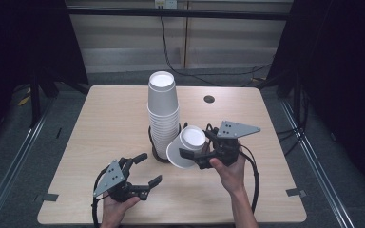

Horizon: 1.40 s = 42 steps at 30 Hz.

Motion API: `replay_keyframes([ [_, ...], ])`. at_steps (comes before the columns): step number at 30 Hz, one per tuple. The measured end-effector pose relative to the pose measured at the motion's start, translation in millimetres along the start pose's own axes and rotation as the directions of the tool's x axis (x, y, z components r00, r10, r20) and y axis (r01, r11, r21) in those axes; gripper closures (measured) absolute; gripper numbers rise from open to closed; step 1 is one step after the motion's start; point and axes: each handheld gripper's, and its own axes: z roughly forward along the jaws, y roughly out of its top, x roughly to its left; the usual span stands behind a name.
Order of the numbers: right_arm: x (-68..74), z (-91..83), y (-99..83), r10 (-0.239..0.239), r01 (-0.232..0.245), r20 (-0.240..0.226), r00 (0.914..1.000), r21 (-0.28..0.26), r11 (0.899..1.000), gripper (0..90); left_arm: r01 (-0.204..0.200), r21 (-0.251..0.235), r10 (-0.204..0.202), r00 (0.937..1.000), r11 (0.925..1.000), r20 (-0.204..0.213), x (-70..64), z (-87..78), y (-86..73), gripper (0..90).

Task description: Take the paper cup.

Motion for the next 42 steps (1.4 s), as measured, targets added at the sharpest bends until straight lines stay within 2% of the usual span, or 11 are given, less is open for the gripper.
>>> replay_keyframes([
  [3,2.9,1.2,-8.9,0.009,-0.009,-0.010,0.9999,-0.006,1.000,22.4,-0.007,-0.004,0.007,1.0000,1.0000,0.005,-1.8,0.7,-0.3,15.5],
  [4,4.4,1.6,-13.9,0.017,-0.017,-0.010,0.9998,-0.013,1.000,22.4,0.002,-0.003,-0.001,0.9992,1.0000,0.040,-2.6,1.5,-0.6,15.5],
  [6,6.7,3.3,-21.2,0.027,-0.027,-0.019,0.9995,-0.019,0.999,22.4,-0.005,0.004,0.005,0.9990,1.0000,0.045,-3.6,2.3,-0.9,15.6],
  [11,8.9,11.7,-36.9,0.043,-0.043,-0.031,0.9986,0.003,0.999,22.5,0.005,0.018,-0.006,0.9978,0.9998,0.067,-5.1,5.9,-3.4,15.4],
  [20,15.3,19.3,-44.7,0.043,-0.042,-0.052,0.9977,0.029,0.999,22.5,0.003,0.039,-0.008,0.9934,0.9992,0.114,-7.3,17.8,-7.2,15.4],
  [25,15.3,21.6,-46.7,0.061,-0.059,-0.055,0.9966,0.040,0.997,22.6,0.019,0.032,-0.023,0.9929,0.9993,0.117,-8.5,24.4,-11.3,15.2],
  [32,18.3,28.5,-49.7,0.062,-0.058,-0.069,0.9957,0.057,0.997,22.7,0.008,0.052,-0.015,0.9907,0.9986,0.135,-11.3,32.2,-12.1,11.0],
  [34,19.4,30.2,-50.9,0.063,-0.059,-0.069,0.9956,0.056,0.997,22.7,-0.003,0.064,-0.004,0.9938,0.9980,0.111,-14.0,34.5,-11.4,8.5],
  [35,19.5,31.6,-52.1,0.069,-0.065,-0.083,0.9941,0.055,0.996,22.7,0.004,0.058,-0.011,0.9929,0.9983,0.118,-14.9,35.6,-11.6,6.5],
  [38,19.1,35.1,-55.9,0.081,-0.076,-0.091,0.9926,0.057,0.995,22.6,0.003,0.064,-0.011,0.9924,0.9980,0.123,-15.2,37.7,-12.5,10.8],
  [42,20.1,36.7,-58.4,0.078,-0.074,-0.103,0.9917,0.042,0.996,22.6,0.001,0.082,-0.011,0.9919,0.9966,0.127,-15.7,41.5,-14.7,9.4],
])
